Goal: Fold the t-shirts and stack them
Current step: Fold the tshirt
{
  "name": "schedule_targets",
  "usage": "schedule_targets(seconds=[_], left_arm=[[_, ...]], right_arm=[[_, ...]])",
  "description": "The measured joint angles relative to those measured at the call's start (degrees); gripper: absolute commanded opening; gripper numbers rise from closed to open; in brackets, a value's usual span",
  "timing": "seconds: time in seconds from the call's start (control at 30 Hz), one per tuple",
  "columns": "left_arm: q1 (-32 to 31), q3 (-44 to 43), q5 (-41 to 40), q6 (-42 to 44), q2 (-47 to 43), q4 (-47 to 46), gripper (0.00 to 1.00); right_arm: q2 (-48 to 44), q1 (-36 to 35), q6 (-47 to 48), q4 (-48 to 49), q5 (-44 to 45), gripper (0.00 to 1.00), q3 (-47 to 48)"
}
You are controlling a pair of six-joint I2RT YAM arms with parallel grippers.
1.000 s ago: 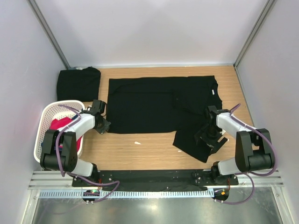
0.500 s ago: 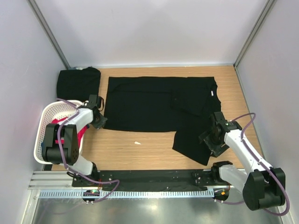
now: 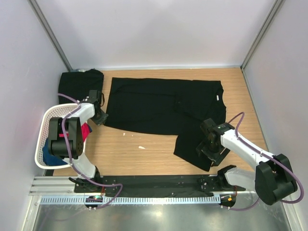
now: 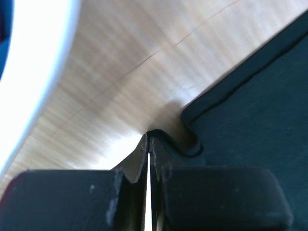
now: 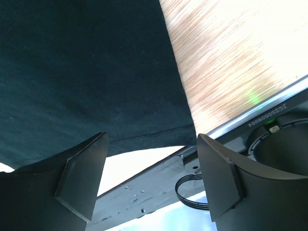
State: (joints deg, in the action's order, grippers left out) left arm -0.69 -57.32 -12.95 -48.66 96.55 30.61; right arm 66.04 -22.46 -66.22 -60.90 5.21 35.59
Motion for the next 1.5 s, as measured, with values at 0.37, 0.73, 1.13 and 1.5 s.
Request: schedule_targets(seconds=[0.37,0.73,1.13,1.5], left_arm=[[2.4,-4.1,0.6,1.7,3.9,-0.4,0.00],[2.3,-4.2,0.7,2.7,3.9,-0.4,0.00],[2.3,-3.9,0.9,2.7,2.1,-0.5,0.00],[2.4,-3.6,1.1,2.7,1.3,-0.8,0.00]], right_arm=[[-8.8,-3.6,-8.0,1.0,0.1,0.73,-5.4],[-4.0,-9.4,-10.1,0.0,1.8,0.75,-4.7],[-0.2,-11.3,-10.3,3.0,-0.3,0.65,-5.5],[-6.5,-11.6,-12.0,7.0,-1.5,0.26,-9.0]])
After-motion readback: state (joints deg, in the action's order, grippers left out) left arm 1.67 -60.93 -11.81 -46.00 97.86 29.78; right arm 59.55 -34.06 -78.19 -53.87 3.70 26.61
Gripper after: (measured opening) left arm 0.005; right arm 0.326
